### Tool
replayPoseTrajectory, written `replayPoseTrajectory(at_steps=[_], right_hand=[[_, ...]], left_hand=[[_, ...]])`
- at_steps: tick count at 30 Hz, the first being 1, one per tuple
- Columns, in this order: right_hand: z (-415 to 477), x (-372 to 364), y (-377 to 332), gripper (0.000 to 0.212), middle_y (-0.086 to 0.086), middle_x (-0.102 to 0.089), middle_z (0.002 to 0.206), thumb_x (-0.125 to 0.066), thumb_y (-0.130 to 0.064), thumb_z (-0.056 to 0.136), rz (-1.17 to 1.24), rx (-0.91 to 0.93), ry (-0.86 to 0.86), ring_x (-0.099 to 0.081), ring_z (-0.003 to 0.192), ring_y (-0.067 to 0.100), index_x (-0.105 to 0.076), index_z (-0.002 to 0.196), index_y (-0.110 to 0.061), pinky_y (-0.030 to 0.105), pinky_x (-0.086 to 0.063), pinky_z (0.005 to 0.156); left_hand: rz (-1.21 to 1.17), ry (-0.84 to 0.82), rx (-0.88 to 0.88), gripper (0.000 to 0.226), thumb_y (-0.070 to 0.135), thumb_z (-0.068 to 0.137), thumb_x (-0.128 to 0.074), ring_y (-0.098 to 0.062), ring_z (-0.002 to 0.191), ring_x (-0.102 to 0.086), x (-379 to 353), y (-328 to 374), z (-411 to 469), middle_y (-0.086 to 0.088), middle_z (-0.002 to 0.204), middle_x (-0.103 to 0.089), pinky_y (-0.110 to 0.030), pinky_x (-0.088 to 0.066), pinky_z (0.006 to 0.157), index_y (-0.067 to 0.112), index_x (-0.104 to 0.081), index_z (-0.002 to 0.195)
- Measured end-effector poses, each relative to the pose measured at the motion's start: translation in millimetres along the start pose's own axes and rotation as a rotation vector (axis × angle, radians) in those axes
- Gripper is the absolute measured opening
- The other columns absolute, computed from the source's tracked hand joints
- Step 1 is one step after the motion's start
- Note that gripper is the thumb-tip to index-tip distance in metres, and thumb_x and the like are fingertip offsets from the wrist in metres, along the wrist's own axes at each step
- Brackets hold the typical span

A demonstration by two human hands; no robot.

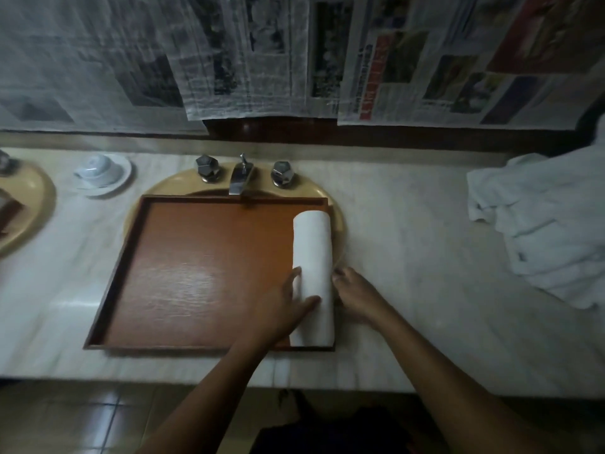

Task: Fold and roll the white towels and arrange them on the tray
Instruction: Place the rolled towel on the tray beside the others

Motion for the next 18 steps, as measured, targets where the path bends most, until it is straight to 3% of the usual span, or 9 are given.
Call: replayPoseTrajectory(at_steps=[4, 11, 15, 18], right_hand=[[-11.4, -11.1, -3.1, 0.043, 0.013, -0.055, 0.148, -0.035, -0.036, 0.109, -0.024, 0.043, 0.038, -0.054, 0.131, 0.034, -0.053, 0.145, -0.02, 0.039, -0.044, 0.105], [-15.2, -10.5, 0.4, 0.044, 0.011, -0.057, 0.146, -0.037, -0.04, 0.108, 0.033, 0.026, 0.021, -0.055, 0.129, 0.032, -0.055, 0.144, -0.02, 0.039, -0.045, 0.105], [-17.4, 4.7, -13.9, 0.05, 0.009, -0.052, 0.151, -0.039, -0.046, 0.108, 0.011, 0.025, 0.039, -0.052, 0.133, 0.03, -0.045, 0.15, -0.02, 0.038, -0.044, 0.103], [-0.4, 44.2, -63.0, 0.059, 0.005, -0.049, 0.154, -0.041, -0.054, 0.106, -0.035, 0.117, 0.202, -0.054, 0.134, 0.029, -0.036, 0.156, -0.024, 0.043, -0.049, 0.102]], left_hand=[[-0.179, -0.071, 0.013, 0.073, 0.032, 0.095, -0.072, -0.019, 0.105, -0.065, -0.8, 1.5, 2.3, -0.01, 0.128, -0.062, -0.025, -0.054, 0.076, 0.028, -0.033, 0.157], [-0.356, -0.151, 0.052, 0.071, 0.024, 0.093, -0.075, -0.024, 0.103, -0.07, -1.4, -7.3, 1.0, -0.01, 0.115, -0.068, -0.042, -0.062, 0.087, 0.033, -0.038, 0.153], [-0.412, -0.167, 0.073, 0.075, 0.027, 0.092, -0.076, -0.022, 0.102, -0.071, -2.1, -6.9, 0.4, -0.008, 0.115, -0.068, -0.037, -0.062, 0.082, 0.032, -0.034, 0.153], [-0.302, -0.131, 0.063, 0.069, 0.037, 0.092, -0.075, -0.012, 0.094, -0.068, -2.6, -3.1, -5.7, 0.0, 0.11, -0.066, -0.022, -0.058, 0.073, 0.031, -0.038, 0.149]])
Point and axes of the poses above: each hand's wrist, its own z-axis towards the middle knuckle, its own x-axis out of the back of the hand, y = z × x, the point moved 9 cm from there along z, towards the middle knuckle
